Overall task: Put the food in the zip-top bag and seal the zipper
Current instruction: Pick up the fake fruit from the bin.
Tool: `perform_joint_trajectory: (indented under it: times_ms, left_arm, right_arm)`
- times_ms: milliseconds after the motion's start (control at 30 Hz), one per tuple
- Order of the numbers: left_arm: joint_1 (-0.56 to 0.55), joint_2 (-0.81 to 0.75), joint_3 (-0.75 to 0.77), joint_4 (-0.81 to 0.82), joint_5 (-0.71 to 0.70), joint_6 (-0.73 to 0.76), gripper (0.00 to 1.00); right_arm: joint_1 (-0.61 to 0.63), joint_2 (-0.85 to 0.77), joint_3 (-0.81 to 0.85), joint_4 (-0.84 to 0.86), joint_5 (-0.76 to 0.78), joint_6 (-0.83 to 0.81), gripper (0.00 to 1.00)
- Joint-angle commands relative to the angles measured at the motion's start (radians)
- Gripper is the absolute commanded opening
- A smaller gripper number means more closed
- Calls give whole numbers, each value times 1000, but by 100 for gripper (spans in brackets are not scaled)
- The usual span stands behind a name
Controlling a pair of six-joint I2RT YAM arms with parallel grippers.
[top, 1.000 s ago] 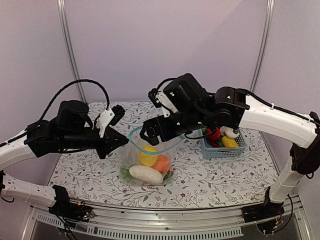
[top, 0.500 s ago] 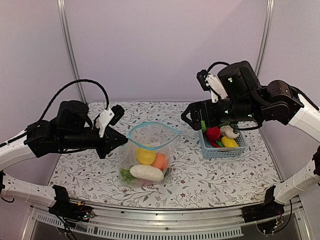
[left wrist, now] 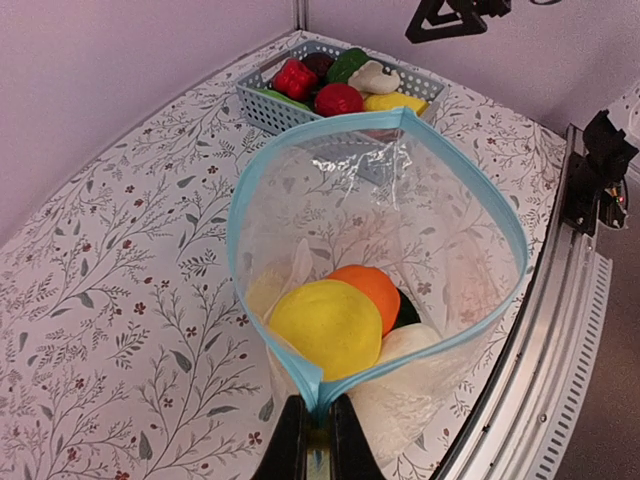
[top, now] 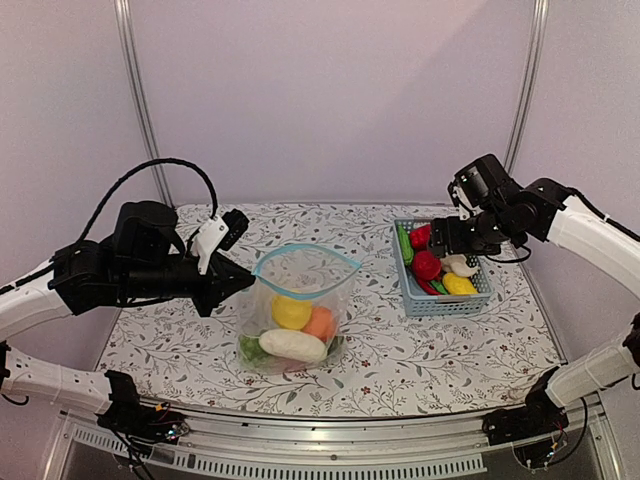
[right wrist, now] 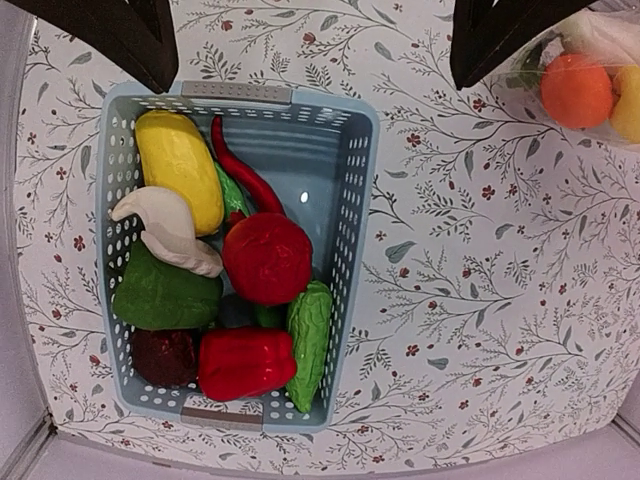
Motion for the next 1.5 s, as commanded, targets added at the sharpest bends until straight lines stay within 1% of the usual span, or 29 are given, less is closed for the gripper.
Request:
perform_joint_trajectory:
  times_ms: [0, 167, 333, 533, 767, 1100, 1200, 1333, 1467]
  left_arm:
    - [11, -8, -7, 7, -13, -5, 0]
    - [11, -5, -7, 6, -9, -6, 0]
    - [11, 0, -7, 9, -5, -8, 0]
    - [12, -2, -7, 8, -3, -7, 0]
    - [11, -5, -7, 9, -1, -6, 0]
    - [11, -2, -7, 10, 3, -6, 0]
    - [11, -6, -8, 9, 0, -6, 0]
    - [11, -4, -8, 9, 0, -6, 0]
    - [11, -4, -8, 9, 1, -6, 0]
  right_arm:
    - [-50, 74, -33, 94, -64, -17, 93]
    - [-86, 173, -29, 169, -26, -5, 90]
    - [-134, 260, -30, 229, -42, 9, 85]
    - [-152, 376, -16, 261, -54, 17, 82]
    - [-170, 470, -12, 290, -48, 26, 79]
    - [-184, 557, 23, 311, -46, 17, 80]
    - [-187, 566, 29, 311, -40, 14, 75]
    - [-188, 560, 29, 301, -51, 8, 65]
    - [-188, 498, 4, 278, -54, -2, 61]
